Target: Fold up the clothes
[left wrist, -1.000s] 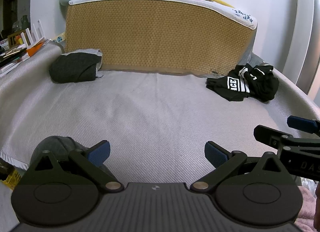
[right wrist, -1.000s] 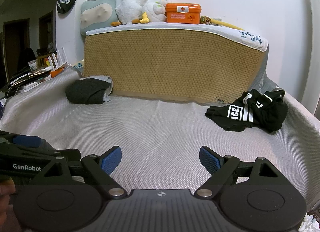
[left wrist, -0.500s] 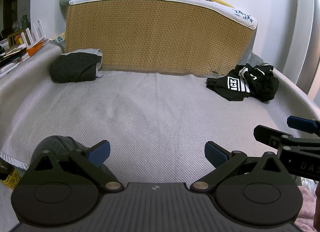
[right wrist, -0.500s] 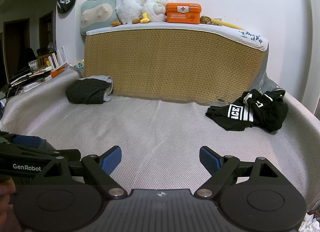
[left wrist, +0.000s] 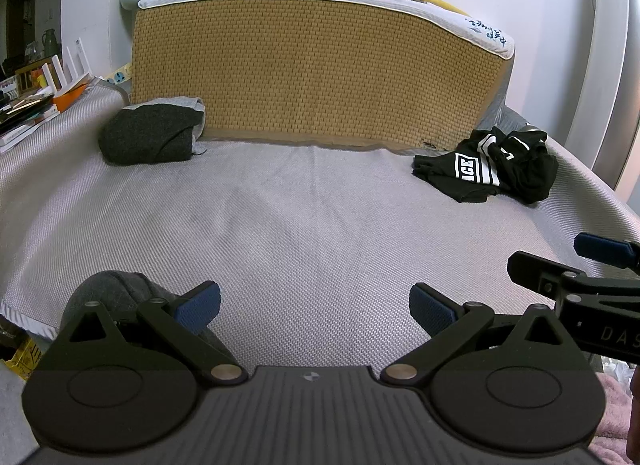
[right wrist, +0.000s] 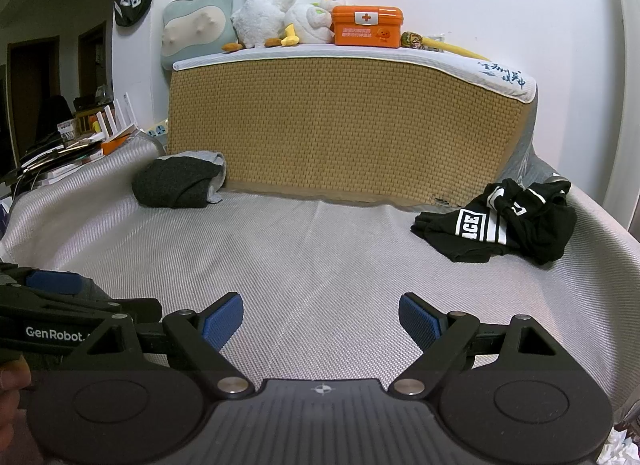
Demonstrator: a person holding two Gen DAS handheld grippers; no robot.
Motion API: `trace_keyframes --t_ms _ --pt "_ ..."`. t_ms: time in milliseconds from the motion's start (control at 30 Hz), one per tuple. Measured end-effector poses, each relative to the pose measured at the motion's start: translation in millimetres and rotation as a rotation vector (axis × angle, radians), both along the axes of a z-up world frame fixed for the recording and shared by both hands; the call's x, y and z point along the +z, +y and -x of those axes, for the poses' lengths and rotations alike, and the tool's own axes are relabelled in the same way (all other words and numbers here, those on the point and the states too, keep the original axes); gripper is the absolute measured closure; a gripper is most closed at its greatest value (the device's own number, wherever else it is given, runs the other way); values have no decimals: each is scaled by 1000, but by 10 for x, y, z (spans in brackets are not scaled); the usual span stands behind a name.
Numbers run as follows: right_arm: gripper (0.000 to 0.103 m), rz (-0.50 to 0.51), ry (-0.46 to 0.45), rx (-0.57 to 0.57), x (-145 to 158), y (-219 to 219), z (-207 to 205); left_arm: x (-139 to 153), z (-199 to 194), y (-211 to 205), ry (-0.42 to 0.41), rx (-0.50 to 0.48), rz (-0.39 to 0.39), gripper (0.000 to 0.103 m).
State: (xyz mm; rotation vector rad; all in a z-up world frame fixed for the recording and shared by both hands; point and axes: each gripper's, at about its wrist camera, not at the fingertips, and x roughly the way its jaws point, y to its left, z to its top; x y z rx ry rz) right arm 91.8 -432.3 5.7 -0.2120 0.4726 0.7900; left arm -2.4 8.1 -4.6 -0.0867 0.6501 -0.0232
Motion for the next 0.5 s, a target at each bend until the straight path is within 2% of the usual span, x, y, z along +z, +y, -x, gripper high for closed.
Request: trace_keyframes --t_ms 500 --pt "15 -1 1 0 -13 -8 11 15 5 0 1 3 -1 0"
